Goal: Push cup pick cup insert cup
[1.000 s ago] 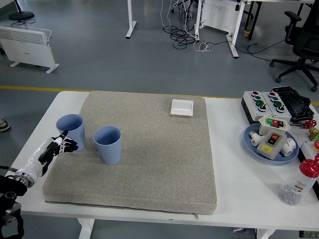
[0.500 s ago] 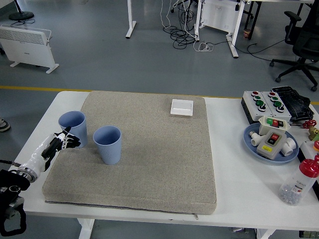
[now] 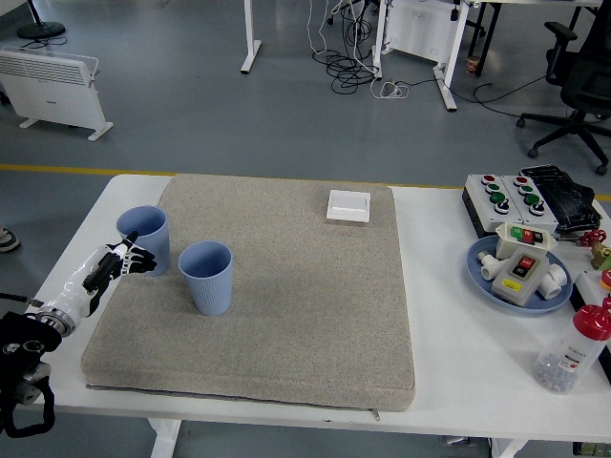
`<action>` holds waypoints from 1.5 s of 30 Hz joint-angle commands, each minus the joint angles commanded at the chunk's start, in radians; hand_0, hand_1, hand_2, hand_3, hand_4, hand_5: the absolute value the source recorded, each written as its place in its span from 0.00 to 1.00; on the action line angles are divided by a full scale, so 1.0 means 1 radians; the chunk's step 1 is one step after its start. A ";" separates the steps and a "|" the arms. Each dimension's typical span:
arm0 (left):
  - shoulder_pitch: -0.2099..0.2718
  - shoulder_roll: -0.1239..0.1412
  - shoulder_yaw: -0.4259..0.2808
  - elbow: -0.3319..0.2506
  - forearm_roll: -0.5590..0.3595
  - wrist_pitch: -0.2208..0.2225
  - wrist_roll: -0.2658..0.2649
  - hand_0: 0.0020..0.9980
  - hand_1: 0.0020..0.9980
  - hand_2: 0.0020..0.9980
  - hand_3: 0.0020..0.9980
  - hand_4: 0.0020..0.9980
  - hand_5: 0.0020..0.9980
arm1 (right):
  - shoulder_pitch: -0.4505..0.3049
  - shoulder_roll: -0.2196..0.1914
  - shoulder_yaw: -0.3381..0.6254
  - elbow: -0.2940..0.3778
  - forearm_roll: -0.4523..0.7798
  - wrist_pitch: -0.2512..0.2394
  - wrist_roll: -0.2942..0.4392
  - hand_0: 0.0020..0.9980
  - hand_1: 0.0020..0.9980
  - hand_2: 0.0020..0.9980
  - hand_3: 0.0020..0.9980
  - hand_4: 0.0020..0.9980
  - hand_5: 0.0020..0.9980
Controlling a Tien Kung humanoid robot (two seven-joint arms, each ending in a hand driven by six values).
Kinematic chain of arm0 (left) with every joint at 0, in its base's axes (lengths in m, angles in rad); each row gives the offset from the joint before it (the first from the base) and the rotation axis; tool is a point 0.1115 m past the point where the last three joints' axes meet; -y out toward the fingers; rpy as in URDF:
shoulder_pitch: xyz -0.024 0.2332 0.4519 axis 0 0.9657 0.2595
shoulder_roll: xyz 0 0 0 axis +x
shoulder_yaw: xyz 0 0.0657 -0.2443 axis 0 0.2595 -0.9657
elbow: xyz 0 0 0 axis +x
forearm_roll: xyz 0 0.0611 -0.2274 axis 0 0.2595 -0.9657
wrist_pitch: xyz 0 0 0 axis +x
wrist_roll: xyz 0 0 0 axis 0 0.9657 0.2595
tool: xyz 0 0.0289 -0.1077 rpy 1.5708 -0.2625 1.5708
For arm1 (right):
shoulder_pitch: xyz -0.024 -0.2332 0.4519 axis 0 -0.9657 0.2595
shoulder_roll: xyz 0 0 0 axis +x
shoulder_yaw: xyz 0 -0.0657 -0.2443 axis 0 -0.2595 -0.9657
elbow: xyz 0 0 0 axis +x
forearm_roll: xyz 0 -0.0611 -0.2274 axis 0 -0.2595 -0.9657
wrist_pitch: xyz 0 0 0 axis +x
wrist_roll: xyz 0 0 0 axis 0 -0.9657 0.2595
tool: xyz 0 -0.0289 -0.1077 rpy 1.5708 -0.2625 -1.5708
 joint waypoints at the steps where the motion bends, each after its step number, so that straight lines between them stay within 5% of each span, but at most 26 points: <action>1: -0.003 -0.001 0.002 0.003 -0.001 0.000 0.000 0.79 0.57 0.50 0.46 0.63 1.00 | 0.000 0.000 0.000 0.000 0.000 0.000 0.000 0.73 0.65 0.65 0.57 0.12 0.47; 11: -0.030 -0.013 0.013 0.071 -0.028 -0.014 -0.018 0.80 0.57 0.50 0.46 0.62 1.00 | 0.001 0.000 -0.001 0.000 -0.003 0.000 -0.001 0.72 0.65 0.65 0.57 0.12 0.47; 17: -0.010 -0.005 -0.007 0.041 -0.010 -0.002 -0.026 0.78 0.57 0.50 0.46 0.61 1.00 | -0.001 0.000 -0.001 0.000 -0.002 0.000 -0.001 0.72 0.65 0.65 0.57 0.12 0.47; 20: 0.021 0.018 -0.027 -0.015 0.032 0.009 -0.021 0.78 0.57 0.50 0.46 0.61 1.00 | -0.002 -0.001 -0.001 0.000 0.000 0.001 -0.001 0.72 0.65 0.65 0.57 0.12 0.47; 21: 0.031 0.027 -0.037 -0.031 0.045 0.012 -0.019 0.66 0.55 0.49 0.45 0.59 1.00 | -0.003 -0.001 -0.001 0.000 -0.001 0.001 -0.001 0.72 0.65 0.65 0.57 0.12 0.47; 32: 0.121 0.131 -0.191 -0.311 0.158 0.050 -0.037 0.58 0.53 0.48 0.45 0.59 1.00 | -0.004 -0.002 0.004 0.000 0.001 0.000 0.001 0.72 0.65 0.65 0.57 0.12 0.47; 33: 0.120 0.139 -0.198 -0.335 0.170 0.062 -0.050 0.68 0.63 0.62 0.54 0.70 0.74 | -0.005 -0.002 0.005 0.000 0.001 0.000 0.001 0.72 0.65 0.65 0.58 0.12 0.47; 37: 0.104 0.170 -0.195 -0.454 0.252 0.111 -0.056 0.68 0.63 0.62 0.54 0.70 0.74 | -0.007 -0.003 0.006 0.000 -0.001 -0.001 -0.001 0.72 0.65 0.65 0.58 0.12 0.47; 38: 0.091 0.182 -0.177 -0.485 0.286 0.114 -0.025 0.68 0.63 0.62 0.54 0.70 0.74 | -0.008 -0.003 0.006 0.000 0.000 -0.001 -0.001 0.72 0.65 0.65 0.58 0.12 0.47; 39: 0.086 0.187 -0.170 -0.507 0.313 0.114 -0.004 0.96 0.91 1.00 0.90 0.90 0.66 | -0.008 -0.003 0.006 0.000 0.000 -0.002 -0.001 0.72 0.65 0.65 0.58 0.12 0.47; 44: 0.005 0.242 -0.025 -0.608 0.471 0.062 0.154 0.96 0.91 1.00 0.90 0.90 0.66 | -0.011 -0.004 0.003 0.000 0.005 -0.002 -0.002 0.72 0.65 0.65 0.58 0.12 0.47; 45: -0.019 0.251 0.011 -0.612 0.496 0.048 0.182 1.00 0.96 1.00 0.98 0.99 0.61 | -0.011 -0.004 0.002 0.000 0.007 -0.002 -0.002 0.72 0.65 0.64 0.57 0.12 0.47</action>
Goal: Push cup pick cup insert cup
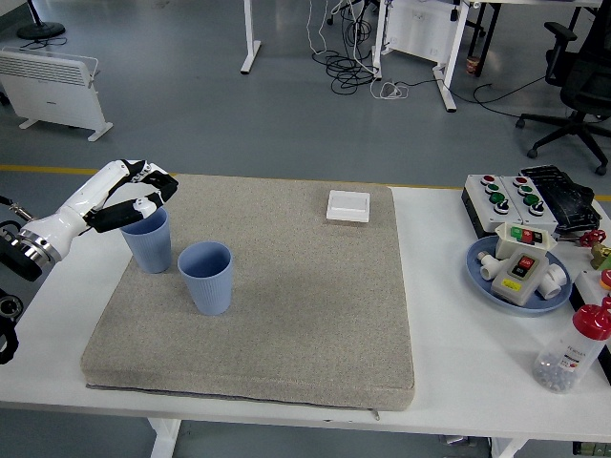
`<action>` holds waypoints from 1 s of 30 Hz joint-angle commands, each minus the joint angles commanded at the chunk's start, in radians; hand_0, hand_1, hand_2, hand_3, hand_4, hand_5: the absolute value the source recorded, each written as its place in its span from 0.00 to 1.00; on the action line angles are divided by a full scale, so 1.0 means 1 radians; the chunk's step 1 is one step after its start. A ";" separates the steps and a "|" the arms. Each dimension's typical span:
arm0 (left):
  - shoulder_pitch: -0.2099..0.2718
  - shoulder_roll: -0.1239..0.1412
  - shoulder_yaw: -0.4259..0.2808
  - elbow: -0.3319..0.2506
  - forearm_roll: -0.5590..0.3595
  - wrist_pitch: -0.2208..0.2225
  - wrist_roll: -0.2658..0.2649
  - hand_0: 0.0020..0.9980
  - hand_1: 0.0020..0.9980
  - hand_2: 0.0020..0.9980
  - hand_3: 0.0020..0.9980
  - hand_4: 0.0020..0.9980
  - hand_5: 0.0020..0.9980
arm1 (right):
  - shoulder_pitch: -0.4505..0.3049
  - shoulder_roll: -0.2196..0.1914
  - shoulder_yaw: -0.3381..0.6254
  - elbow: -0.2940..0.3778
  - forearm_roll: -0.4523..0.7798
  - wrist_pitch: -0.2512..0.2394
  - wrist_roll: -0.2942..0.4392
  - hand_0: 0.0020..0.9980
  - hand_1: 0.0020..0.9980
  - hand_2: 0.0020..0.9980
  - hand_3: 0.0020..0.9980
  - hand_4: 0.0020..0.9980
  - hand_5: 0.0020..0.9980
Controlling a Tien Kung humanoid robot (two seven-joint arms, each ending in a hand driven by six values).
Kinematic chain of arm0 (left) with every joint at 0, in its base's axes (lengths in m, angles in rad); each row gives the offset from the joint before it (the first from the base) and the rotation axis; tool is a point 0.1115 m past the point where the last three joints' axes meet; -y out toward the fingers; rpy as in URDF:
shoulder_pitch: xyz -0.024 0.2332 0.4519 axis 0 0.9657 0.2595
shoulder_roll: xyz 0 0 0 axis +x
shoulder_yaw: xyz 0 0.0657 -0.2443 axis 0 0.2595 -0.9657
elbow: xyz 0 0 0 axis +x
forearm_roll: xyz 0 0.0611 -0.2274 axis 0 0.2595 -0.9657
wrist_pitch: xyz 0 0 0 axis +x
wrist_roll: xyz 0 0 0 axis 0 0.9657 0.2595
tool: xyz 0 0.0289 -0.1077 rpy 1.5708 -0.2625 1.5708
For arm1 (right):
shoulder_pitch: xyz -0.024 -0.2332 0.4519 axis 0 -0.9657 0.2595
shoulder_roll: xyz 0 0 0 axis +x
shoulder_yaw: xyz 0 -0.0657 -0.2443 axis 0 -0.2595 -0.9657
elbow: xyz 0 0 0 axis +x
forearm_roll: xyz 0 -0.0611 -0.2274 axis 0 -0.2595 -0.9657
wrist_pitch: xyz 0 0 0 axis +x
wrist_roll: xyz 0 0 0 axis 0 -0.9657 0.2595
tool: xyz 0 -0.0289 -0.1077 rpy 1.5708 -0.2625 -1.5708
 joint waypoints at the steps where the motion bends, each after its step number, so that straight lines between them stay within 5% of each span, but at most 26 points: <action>1: -0.018 0.004 0.030 -0.001 0.015 -0.007 0.018 1.00 0.96 1.00 0.98 0.99 0.61 | 0.000 0.000 0.000 0.000 0.001 0.000 0.000 0.72 0.65 0.64 0.57 0.12 0.47; 5: -0.103 0.019 0.161 0.015 0.069 -0.047 0.095 1.00 0.96 1.00 0.98 0.99 0.61 | 0.002 -0.002 -0.003 0.000 0.004 0.000 0.000 0.72 0.65 0.64 0.57 0.12 0.47; 6: -0.111 0.020 0.180 0.017 0.073 -0.049 0.101 1.00 0.98 1.00 1.00 1.00 0.51 | 0.003 -0.002 -0.003 0.000 0.005 0.000 0.000 0.72 0.65 0.65 0.57 0.12 0.47; 8: -0.149 0.021 0.234 0.027 0.082 -0.062 0.122 1.00 0.98 1.00 1.00 1.00 0.51 | 0.004 -0.003 -0.005 0.000 0.008 -0.001 0.000 0.72 0.65 0.65 0.57 0.12 0.47; 14: -0.230 0.001 0.364 0.060 0.093 -0.110 0.186 1.00 0.99 1.00 1.00 1.00 0.48 | 0.006 -0.004 -0.008 0.000 0.014 -0.001 0.001 0.72 0.65 0.65 0.57 0.12 0.47; 23: -0.268 -0.031 0.450 0.104 0.102 -0.141 0.241 1.00 0.98 1.00 1.00 0.99 0.43 | 0.005 -0.005 -0.007 0.000 0.013 -0.002 0.000 0.72 0.65 0.65 0.58 0.12 0.47; 24: -0.269 -0.033 0.454 0.107 0.103 -0.142 0.244 1.00 0.96 1.00 1.00 0.90 0.26 | 0.004 -0.005 -0.007 0.000 0.013 -0.002 0.000 0.73 0.65 0.65 0.58 0.12 0.46; 29: -0.275 -0.042 0.463 0.126 0.132 -0.141 0.258 1.00 0.96 1.00 1.00 0.90 0.26 | 0.004 -0.005 -0.005 0.000 0.010 -0.002 0.000 0.73 0.65 0.65 0.58 0.12 0.46; 30: -0.275 -0.042 0.461 0.126 0.147 -0.142 0.260 0.70 0.83 0.99 0.89 0.68 0.02 | 0.004 -0.005 -0.005 0.000 0.010 -0.002 0.000 0.73 0.65 0.65 0.58 0.12 0.46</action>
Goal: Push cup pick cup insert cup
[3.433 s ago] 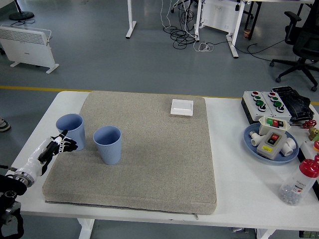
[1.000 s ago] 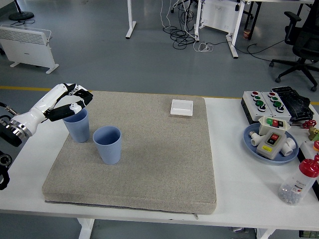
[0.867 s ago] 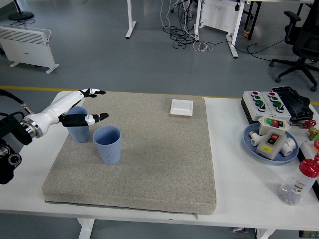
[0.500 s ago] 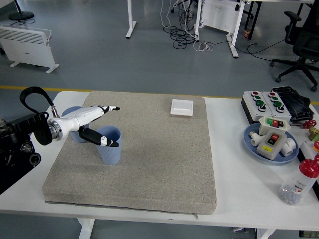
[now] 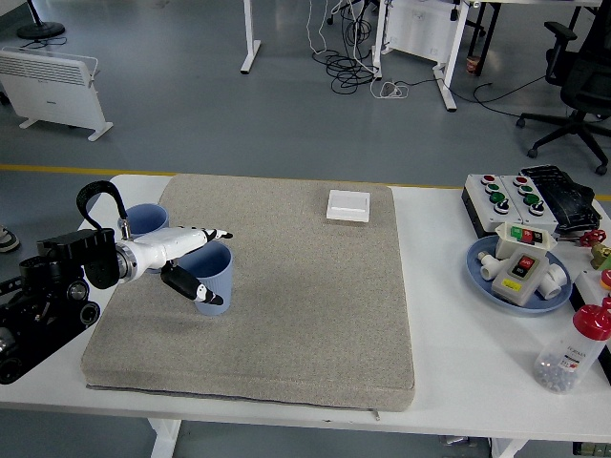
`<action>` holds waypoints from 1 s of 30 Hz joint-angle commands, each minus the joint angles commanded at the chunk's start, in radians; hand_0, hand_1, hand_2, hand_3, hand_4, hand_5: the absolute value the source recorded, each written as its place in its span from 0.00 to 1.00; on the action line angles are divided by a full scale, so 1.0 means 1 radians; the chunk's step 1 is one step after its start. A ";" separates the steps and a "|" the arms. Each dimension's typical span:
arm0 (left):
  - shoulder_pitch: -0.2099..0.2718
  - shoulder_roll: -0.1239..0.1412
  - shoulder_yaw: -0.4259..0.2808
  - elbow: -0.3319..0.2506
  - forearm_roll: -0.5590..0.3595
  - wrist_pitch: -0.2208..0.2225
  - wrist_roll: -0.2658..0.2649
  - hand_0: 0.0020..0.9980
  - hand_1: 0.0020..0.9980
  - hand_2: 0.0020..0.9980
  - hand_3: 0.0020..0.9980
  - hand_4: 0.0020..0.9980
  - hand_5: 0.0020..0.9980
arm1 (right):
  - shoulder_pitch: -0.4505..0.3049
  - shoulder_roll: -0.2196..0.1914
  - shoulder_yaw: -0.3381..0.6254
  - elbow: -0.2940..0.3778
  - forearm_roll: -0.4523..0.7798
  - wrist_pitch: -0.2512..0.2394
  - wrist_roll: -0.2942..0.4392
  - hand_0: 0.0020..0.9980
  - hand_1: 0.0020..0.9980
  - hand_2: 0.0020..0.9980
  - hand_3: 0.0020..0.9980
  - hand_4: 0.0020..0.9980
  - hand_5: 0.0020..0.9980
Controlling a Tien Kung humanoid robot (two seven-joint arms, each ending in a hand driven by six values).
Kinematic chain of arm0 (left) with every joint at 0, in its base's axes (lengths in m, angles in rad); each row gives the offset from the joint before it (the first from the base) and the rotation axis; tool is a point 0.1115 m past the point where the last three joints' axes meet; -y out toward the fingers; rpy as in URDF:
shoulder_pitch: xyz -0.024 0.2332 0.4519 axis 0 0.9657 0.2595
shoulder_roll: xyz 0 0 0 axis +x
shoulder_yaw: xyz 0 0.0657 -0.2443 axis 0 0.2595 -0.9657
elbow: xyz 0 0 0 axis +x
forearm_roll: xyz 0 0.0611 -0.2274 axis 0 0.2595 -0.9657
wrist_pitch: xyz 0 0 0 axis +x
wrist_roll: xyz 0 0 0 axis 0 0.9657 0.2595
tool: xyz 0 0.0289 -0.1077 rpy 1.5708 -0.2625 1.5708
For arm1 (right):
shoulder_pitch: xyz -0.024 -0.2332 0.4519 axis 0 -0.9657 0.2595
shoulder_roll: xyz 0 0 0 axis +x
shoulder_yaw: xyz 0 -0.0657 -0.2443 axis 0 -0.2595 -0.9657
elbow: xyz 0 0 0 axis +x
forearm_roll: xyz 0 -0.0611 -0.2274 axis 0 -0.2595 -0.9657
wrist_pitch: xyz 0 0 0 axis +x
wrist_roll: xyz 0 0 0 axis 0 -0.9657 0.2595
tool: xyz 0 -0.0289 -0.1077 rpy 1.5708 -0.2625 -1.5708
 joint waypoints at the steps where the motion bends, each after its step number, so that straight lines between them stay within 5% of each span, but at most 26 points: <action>1: 0.001 0.001 -0.002 -0.003 0.006 0.003 -0.009 0.70 0.83 0.99 0.89 0.68 0.02 | 0.000 0.000 0.000 0.000 0.000 0.000 0.000 0.73 0.65 0.65 0.58 0.12 0.46; 5: 0.003 0.004 -0.001 -0.014 0.013 0.014 -0.035 0.70 0.83 0.99 0.89 0.68 0.02 | 0.000 0.000 0.001 0.000 0.000 0.000 0.001 0.73 0.65 0.65 0.58 0.12 0.46; 6: 0.002 0.003 -0.002 -0.014 0.013 0.016 -0.040 0.53 0.69 0.83 0.67 0.49 0.00 | 0.000 0.000 0.001 0.000 0.000 0.000 0.001 0.73 0.65 0.64 0.58 0.12 0.46; 11: 0.004 0.002 -0.007 -0.012 0.016 0.015 -0.049 0.53 0.69 0.83 0.67 0.49 0.00 | 0.001 0.000 0.003 0.000 -0.002 0.000 0.001 0.73 0.65 0.64 0.58 0.12 0.46; 12: 0.007 0.004 -0.012 -0.016 0.015 0.010 -0.044 0.56 0.57 0.60 0.52 0.30 0.00 | 0.001 0.000 0.003 0.000 -0.001 -0.001 0.001 0.73 0.65 0.64 0.58 0.12 0.46; 17: 0.026 0.017 -0.049 -0.048 -0.004 0.002 -0.029 0.56 0.57 0.60 0.52 0.30 0.00 | 0.001 0.000 0.003 0.000 0.001 -0.001 0.001 0.73 0.65 0.64 0.58 0.12 0.46; 18: 0.030 0.020 -0.061 -0.058 -0.011 -0.001 -0.025 0.56 0.51 0.49 0.48 0.27 0.00 | 0.000 0.000 0.003 0.000 0.000 -0.001 0.001 0.73 0.65 0.64 0.57 0.12 0.46; 30: 0.037 0.081 -0.256 -0.195 -0.080 -0.060 0.094 0.57 0.49 0.47 0.47 0.28 0.00 | 0.002 0.000 0.003 0.000 0.000 0.000 0.001 0.73 0.65 0.64 0.58 0.12 0.46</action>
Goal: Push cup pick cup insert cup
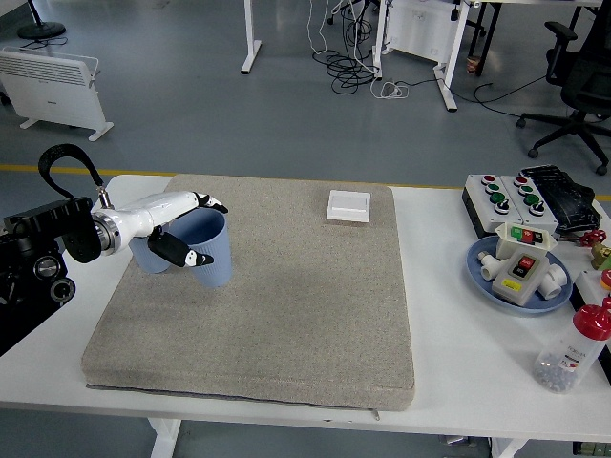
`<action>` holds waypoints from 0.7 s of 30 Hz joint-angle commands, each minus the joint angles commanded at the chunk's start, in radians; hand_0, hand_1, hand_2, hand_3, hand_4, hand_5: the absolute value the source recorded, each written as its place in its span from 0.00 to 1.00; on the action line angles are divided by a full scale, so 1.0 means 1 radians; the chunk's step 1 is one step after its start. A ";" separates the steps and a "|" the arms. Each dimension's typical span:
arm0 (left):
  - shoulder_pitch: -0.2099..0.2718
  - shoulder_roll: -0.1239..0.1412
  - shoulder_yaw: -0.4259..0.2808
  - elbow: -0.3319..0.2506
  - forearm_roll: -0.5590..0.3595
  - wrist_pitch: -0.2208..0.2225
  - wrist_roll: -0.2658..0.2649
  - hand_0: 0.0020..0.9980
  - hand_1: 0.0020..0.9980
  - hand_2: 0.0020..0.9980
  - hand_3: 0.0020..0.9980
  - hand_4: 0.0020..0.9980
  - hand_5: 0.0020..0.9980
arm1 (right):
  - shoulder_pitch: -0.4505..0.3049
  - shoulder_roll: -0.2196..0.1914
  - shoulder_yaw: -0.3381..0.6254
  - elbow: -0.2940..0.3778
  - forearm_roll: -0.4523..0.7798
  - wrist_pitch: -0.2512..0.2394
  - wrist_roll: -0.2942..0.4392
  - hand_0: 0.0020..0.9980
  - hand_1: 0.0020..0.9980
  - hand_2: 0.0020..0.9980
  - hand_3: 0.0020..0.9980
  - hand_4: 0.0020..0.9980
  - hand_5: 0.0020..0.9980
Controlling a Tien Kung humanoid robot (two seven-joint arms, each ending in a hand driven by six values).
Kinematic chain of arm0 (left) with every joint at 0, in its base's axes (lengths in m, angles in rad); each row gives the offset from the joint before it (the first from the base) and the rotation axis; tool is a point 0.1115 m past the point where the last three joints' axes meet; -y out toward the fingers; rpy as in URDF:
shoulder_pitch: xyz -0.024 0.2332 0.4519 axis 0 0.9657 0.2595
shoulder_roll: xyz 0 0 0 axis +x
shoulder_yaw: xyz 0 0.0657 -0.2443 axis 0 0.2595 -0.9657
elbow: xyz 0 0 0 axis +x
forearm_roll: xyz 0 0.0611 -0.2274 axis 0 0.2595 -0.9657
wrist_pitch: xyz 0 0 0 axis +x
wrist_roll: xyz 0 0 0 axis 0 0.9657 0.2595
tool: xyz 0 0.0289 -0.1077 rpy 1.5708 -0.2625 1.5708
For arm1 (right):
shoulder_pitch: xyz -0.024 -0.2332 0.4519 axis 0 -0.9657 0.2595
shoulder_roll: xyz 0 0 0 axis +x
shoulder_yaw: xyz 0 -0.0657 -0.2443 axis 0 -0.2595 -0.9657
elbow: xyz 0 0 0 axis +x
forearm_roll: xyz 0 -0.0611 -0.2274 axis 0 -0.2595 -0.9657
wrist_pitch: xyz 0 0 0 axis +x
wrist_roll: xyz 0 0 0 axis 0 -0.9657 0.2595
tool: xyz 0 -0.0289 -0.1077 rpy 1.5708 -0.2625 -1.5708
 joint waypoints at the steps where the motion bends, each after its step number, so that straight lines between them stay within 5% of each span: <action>1: -0.007 0.008 -0.016 0.001 -0.004 -0.002 0.002 0.57 0.49 0.47 0.47 0.28 0.00 | 0.000 0.000 -0.001 0.000 0.002 0.000 0.000 0.73 0.65 0.64 0.58 0.12 0.46; 9: -0.080 0.022 -0.093 0.109 0.028 -0.003 -0.001 0.58 0.49 0.47 0.47 0.28 0.00 | -0.001 -0.002 -0.007 0.000 0.009 0.000 0.001 0.73 0.65 0.64 0.58 0.12 0.46; 21: -0.115 -0.007 -0.049 0.239 0.135 0.010 -0.026 0.59 0.50 0.48 0.48 0.28 0.00 | 0.002 -0.003 -0.012 0.000 0.011 0.001 0.002 0.73 0.65 0.64 0.57 0.12 0.46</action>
